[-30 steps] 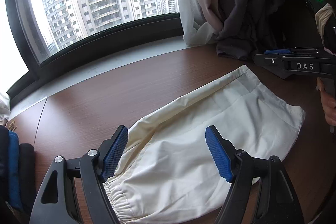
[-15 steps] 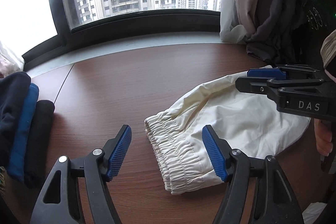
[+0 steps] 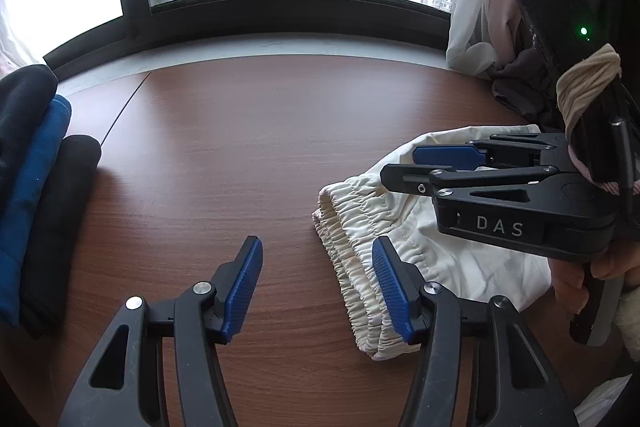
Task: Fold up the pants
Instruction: 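Withdraw the open right tool from the folded shorts, then move the right tool down to the shorts' elastic waistband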
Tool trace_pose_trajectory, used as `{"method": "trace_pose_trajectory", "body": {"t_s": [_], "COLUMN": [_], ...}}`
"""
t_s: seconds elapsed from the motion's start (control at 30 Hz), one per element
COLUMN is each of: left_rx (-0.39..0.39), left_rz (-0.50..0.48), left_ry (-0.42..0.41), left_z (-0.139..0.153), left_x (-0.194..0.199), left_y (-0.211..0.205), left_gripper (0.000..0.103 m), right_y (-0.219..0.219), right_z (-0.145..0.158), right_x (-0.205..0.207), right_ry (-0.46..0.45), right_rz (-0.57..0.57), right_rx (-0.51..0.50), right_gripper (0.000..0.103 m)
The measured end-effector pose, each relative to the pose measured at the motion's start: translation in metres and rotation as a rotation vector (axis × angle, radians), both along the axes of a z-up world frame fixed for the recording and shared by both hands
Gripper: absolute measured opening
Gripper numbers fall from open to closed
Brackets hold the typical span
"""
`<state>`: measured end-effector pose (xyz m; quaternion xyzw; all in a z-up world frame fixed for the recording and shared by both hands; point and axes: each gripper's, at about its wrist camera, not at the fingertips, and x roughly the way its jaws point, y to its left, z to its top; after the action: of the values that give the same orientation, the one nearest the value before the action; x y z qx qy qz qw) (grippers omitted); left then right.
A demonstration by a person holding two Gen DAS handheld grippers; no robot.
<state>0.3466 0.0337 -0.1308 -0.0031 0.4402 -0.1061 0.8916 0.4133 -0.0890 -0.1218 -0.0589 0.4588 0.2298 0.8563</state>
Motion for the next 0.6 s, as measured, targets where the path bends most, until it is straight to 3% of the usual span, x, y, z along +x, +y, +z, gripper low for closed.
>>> {"method": "trace_pose_trajectory", "body": {"t_s": [0.27,0.5,0.6], "left_rx": [0.016,0.045,0.042], "left_rz": [0.025,0.091,0.111], "left_ry": [-0.007,-0.026,-0.004], "left_z": [0.003,0.014,0.012], "left_x": [-0.010,-0.038,-0.049], "left_y": [0.009,0.028,0.035], "left_gripper": [0.056,0.057,0.057], "right_y": [0.004,0.011,0.024], "right_z": [-0.014,0.021,0.028], "right_x": [0.002,-0.046,-0.074], "right_ry": [0.036,-0.111,-0.163], "right_rz": [-0.017,0.015,0.087], "right_rx": [-0.028,-0.117,-0.162], "right_gripper": [0.038,0.038,0.048]}}
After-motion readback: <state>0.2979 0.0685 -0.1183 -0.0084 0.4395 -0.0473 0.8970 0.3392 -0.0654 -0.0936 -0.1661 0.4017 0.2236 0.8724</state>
